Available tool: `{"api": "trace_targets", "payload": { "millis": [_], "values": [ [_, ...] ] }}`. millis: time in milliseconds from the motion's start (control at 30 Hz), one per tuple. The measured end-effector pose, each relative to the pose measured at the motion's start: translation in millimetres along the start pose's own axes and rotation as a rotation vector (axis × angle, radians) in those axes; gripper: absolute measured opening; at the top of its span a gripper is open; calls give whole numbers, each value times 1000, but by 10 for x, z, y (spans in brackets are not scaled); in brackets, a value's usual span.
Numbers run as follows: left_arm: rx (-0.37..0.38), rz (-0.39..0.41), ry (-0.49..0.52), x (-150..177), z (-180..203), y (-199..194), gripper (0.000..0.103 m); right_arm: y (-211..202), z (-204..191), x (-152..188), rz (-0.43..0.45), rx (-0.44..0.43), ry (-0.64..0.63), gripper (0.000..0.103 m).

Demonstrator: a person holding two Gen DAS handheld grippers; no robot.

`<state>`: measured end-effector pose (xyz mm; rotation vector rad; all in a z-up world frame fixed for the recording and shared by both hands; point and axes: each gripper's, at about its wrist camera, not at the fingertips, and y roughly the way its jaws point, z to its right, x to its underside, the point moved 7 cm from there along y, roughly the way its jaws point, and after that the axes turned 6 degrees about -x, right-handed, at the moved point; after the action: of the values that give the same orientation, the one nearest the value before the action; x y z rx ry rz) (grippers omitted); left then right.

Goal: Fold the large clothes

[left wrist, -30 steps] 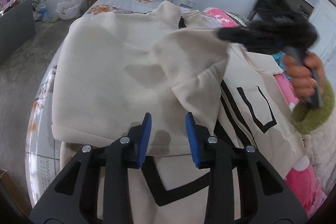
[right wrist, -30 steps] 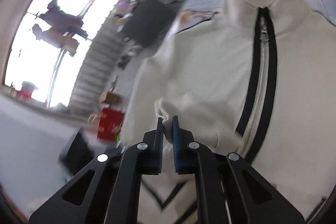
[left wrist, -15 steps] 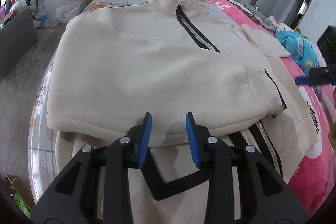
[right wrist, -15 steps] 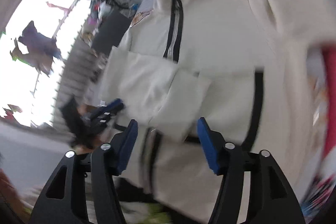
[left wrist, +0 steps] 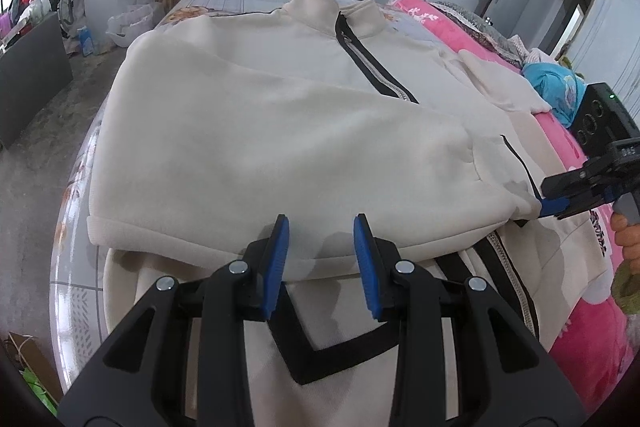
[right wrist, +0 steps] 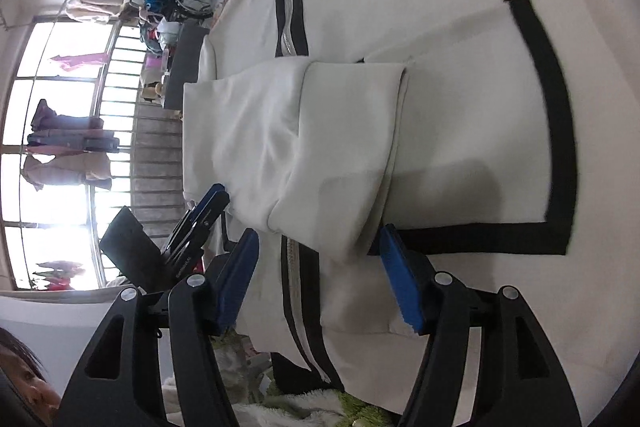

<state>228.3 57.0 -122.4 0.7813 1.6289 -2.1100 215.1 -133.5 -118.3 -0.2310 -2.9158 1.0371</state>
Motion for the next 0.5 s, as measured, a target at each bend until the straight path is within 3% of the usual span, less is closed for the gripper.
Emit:
{"api": "trace_targets", "payload": {
  "millis": [200, 267, 400, 500],
  "values": [
    [38, 16, -26, 0, -41, -16, 32, 95, -3, -2, -6, 60, -17, 35],
    [55, 29, -40, -4, -60, -46, 33, 83, -2, -10, -6, 79, -29, 17],
    [114, 94, -50, -19, -57, -265, 40, -96, -257, -87, 43, 64, -110, 11],
    [158, 158, -34, 7, -38, -516, 45, -347, -740, -274, 127, 19, -220, 11]
  ]
}}
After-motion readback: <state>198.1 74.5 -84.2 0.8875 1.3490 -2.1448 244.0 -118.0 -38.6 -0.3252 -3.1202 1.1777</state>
